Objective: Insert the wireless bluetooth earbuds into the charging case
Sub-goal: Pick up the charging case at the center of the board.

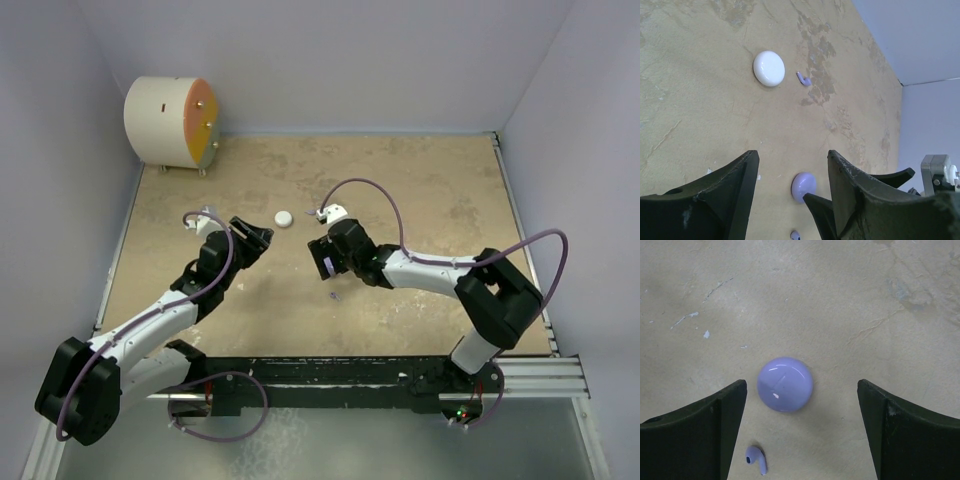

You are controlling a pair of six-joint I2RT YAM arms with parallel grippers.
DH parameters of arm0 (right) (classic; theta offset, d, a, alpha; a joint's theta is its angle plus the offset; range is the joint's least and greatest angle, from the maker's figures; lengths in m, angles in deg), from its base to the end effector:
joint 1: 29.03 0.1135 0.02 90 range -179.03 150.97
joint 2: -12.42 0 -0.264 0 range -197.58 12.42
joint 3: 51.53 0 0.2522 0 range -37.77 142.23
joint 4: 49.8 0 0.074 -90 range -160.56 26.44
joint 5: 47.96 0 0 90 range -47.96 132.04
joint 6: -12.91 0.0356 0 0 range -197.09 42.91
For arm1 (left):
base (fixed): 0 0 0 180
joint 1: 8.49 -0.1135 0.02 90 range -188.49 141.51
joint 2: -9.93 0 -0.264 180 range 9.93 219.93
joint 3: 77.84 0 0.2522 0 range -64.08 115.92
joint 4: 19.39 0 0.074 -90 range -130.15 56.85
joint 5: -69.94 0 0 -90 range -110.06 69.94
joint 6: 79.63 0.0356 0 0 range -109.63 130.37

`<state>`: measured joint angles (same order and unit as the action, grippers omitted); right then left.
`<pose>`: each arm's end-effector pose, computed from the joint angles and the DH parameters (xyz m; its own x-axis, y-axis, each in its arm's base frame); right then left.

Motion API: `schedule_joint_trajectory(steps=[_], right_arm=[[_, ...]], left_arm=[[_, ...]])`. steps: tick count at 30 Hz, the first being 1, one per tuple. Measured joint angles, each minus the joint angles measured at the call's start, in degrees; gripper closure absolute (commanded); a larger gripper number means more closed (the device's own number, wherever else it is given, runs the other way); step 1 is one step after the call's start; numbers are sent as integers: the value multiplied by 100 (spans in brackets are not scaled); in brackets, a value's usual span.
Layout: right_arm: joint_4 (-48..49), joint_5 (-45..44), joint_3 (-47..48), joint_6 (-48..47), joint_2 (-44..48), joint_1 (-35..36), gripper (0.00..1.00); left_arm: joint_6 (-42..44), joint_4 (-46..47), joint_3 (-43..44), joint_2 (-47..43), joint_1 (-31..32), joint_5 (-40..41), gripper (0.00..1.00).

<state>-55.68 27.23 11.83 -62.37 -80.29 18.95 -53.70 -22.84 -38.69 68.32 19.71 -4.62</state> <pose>0.2349 0.2471 0.1910 -0.5205 -0.2106 -0.8275 -0.4614 0.8848 0.0649 0.1981 -0.0955 0.2134 -0.3636 -0.7887 -0.4958 -0.2012 0.5861 -0.7848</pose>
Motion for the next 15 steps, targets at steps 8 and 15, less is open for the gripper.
schedule_joint_trajectory(steps=[8, 15], right_arm=[[-470, 216, 420, -129, -271, 0, 11], [-872, 291, 450, -120, -269, 0, 12]], left_arm=[[0, 4, 0, 0, 0, -26, 45], [-2, 162, 0, 50, 0, -87, 45]])
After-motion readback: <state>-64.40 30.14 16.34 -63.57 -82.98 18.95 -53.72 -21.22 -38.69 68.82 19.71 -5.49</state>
